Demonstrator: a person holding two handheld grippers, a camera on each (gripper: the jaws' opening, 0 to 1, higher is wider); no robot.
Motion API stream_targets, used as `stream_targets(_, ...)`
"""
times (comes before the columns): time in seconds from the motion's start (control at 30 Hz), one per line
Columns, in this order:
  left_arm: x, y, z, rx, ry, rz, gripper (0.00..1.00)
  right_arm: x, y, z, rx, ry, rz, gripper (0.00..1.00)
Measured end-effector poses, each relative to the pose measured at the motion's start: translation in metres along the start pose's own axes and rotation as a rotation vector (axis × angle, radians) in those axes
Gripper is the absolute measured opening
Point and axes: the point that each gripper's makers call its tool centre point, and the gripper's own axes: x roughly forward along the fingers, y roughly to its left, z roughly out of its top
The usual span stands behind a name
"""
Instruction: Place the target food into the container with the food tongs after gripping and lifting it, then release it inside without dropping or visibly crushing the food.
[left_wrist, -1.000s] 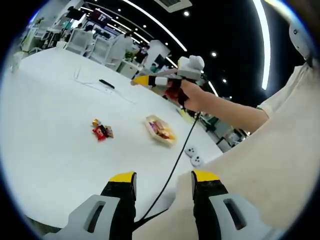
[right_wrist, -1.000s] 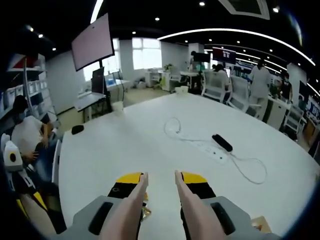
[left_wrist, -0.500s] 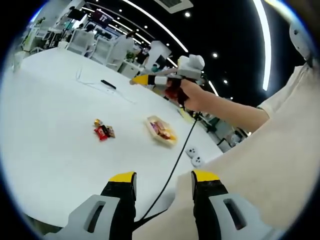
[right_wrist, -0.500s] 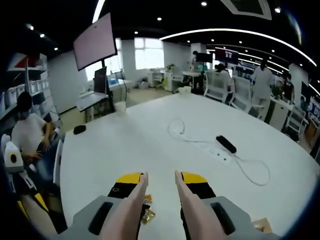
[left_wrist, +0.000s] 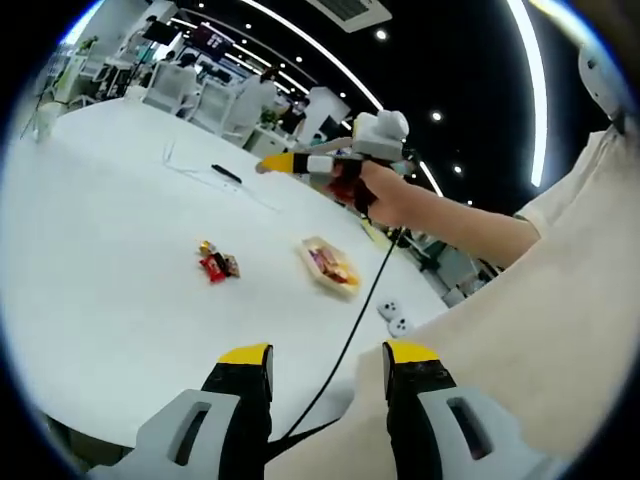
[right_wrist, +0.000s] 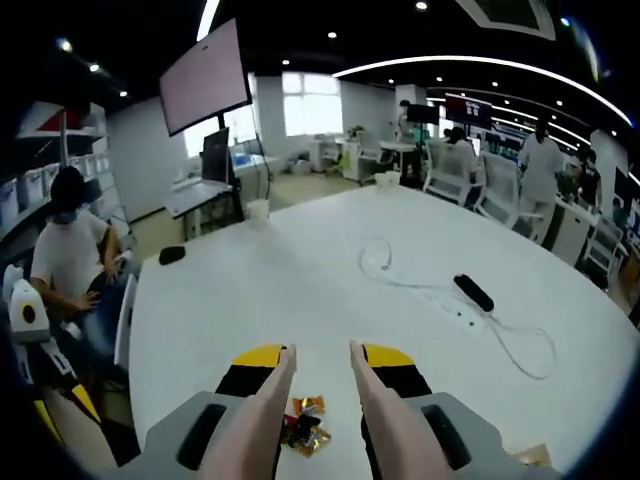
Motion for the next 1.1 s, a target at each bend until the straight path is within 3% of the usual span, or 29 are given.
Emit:
stream_targets(0.63, -0.012, 0.006, 0.0, -0.022, -0.028, 0.042, 0.43, 0.025, 0.014, 0.001, -0.019, 0.014, 0.055, 0.28)
stream_targets(1.1, -0.01, 0.008, -0.005, -0.036, -0.007, 0.038, 0.43, 0.026, 0.011, -0.017, 0.006, 0.041, 0.05, 0.28)
